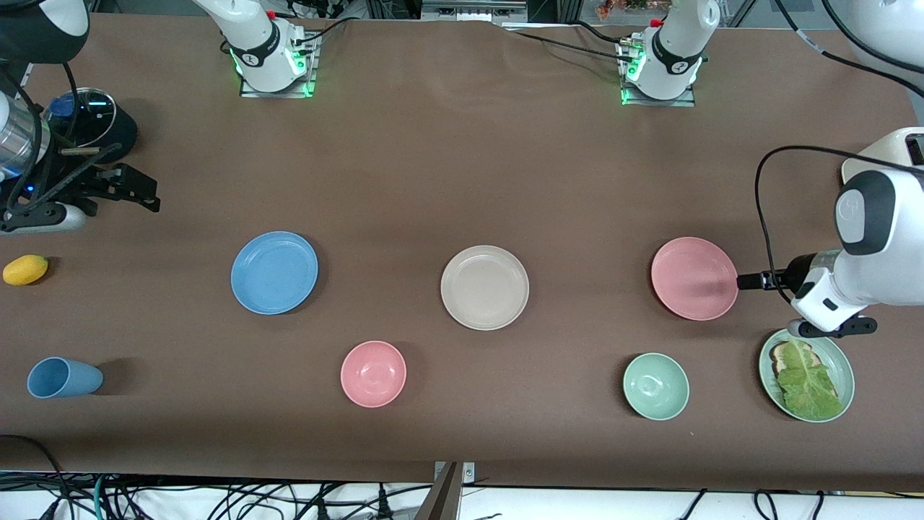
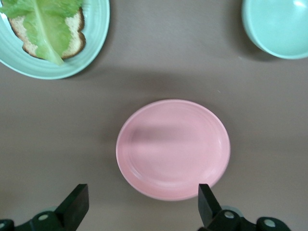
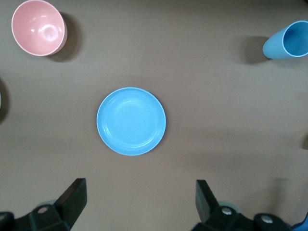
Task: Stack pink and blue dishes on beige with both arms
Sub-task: 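Reach the pink plate with the left gripper while the right gripper reaches the blue plate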
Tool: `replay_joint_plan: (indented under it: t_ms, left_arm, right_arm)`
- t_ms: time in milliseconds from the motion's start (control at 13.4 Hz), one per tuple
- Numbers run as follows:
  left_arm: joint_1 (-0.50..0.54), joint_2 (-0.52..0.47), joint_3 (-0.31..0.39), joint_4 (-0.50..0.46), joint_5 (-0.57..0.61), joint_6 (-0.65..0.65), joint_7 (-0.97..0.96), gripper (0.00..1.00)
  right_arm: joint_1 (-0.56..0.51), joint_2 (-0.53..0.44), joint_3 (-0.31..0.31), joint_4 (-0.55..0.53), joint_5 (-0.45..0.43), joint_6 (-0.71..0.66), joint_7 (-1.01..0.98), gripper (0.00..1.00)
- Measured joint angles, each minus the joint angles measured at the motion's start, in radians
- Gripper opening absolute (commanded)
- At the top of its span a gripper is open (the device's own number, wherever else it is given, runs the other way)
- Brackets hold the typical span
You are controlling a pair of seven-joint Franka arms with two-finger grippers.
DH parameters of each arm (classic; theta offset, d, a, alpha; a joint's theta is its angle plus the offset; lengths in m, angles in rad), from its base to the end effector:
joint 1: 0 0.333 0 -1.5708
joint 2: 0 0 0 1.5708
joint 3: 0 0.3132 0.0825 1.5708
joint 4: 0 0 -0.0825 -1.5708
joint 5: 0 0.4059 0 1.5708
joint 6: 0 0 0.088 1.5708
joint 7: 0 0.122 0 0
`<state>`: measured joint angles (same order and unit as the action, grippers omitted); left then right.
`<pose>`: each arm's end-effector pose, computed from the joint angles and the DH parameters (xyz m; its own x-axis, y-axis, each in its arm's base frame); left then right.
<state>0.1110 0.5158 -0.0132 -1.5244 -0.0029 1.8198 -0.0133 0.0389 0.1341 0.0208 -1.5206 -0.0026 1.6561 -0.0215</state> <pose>0.6814 0.0676 0.3165 0.9696 0.1095 -0.2187 0.1136 -0.9935 0.0062 0.6221 0.0361 0.5587 0.9967 0.0811 0.0014 0.0811 -0.9967 -0.0002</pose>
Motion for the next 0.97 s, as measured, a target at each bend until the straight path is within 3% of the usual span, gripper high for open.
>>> replay_joint_plan:
  t_ms: [374, 674, 749, 824, 899, 974]
  left_arm:
    - [0.043, 0.041, 0.001, -0.206, 0.048, 0.354, 0.013, 1.00]
    - [0.086, 0.047, 0.001, -0.309, 0.048, 0.455, 0.100, 0.97]
    - [0.087, 0.056, 0.000, -0.315, 0.048, 0.456, 0.105, 0.85]
    - [0.086, 0.068, -0.004, -0.318, 0.048, 0.457, 0.110, 0.61]
    - [0.084, 0.079, -0.009, -0.318, 0.048, 0.459, 0.112, 0.10]
    - [0.082, 0.088, -0.014, -0.318, 0.048, 0.461, 0.113, 0.00]
  right_arm:
    - [-0.014, 0.050, -0.001, 0.000, 0.000, 0.046, 0.000, 1.00]
    - [-0.033, 0.078, -0.001, -0.004, 0.003, 0.046, 0.000, 1.00]
    - [-0.036, 0.094, -0.001, -0.005, 0.005, 0.050, 0.000, 1.00]
    - [-0.036, 0.108, -0.001, -0.005, 0.005, 0.057, 0.000, 1.00]
    - [-0.036, 0.120, 0.000, -0.008, 0.005, 0.064, 0.000, 1.00]
    - [-0.035, 0.131, 0.002, -0.011, 0.005, 0.074, 0.000, 1.00]
